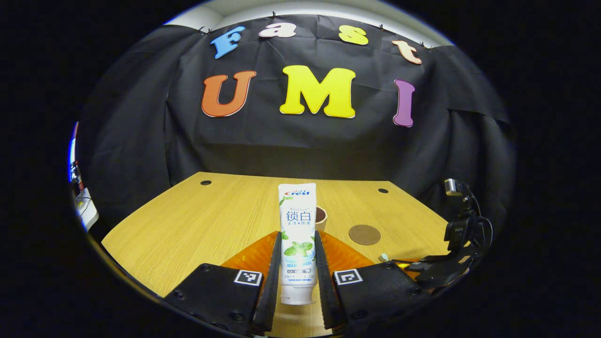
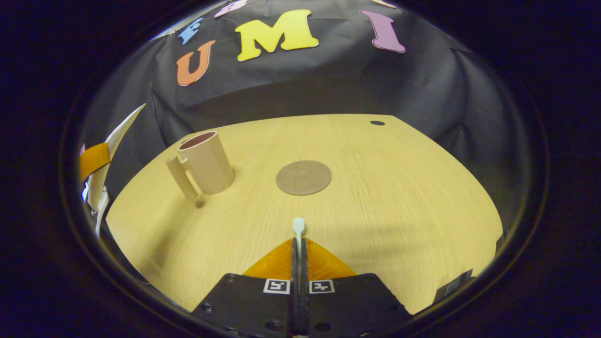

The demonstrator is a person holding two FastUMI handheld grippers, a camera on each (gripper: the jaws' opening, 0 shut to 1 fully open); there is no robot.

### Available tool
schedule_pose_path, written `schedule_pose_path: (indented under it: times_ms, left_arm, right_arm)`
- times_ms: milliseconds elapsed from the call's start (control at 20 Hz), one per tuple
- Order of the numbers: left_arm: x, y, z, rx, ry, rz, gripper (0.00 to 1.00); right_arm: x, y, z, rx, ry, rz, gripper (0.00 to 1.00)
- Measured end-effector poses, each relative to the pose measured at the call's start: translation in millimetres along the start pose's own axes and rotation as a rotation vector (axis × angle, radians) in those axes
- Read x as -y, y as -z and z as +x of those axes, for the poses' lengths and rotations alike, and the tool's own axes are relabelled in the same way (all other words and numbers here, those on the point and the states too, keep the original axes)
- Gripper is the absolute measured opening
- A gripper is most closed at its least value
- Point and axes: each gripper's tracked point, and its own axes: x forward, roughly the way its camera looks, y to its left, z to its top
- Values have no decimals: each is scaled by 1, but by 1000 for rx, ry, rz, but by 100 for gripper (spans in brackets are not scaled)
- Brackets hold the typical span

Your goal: Put the toothbrush and toothpaste on the desktop into the cup, then pick up the cup and place it on the coaster on the desktop.

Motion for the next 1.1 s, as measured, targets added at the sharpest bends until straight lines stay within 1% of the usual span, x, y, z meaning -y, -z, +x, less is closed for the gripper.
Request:
schedule_pose_path:
  times_ms: [50, 100, 150, 300, 450, 550, 750, 950, 1100]
  left_arm:
    - [1, -8, 8, 14, 7, -9, 42]
    - [2, -16, 16, 33, 8, -18, 46]
    - [0, -24, 26, 56, 3, -31, 42]
    - [-1, -52, 64, 120, 0, -34, 42]
    - [-3, -80, 97, 227, -3, -34, 41]
    - [-2, -80, 114, 245, -5, -47, 41]
    - [7, -75, 133, 251, 36, -104, 41]
    - [10, -72, 141, 240, 53, -106, 42]
    - [17, -72, 141, 240, 68, -86, 43]
  right_arm:
    - [0, -4, -4, 21, -7, 1, 0]
    - [0, -9, -11, 45, -19, 2, 0]
    - [1, -15, -18, 70, -29, 2, 0]
    - [2, -27, -42, 136, -68, 1, 0]
    - [5, -40, -63, 206, -79, -9, 0]
    - [8, -43, -74, 237, -70, -25, 0]
    - [16, -42, -90, 264, -79, -12, 0]
    - [21, -42, -91, 270, -83, 0, 0]
    - [22, -42, -92, 273, -94, 9, 0]
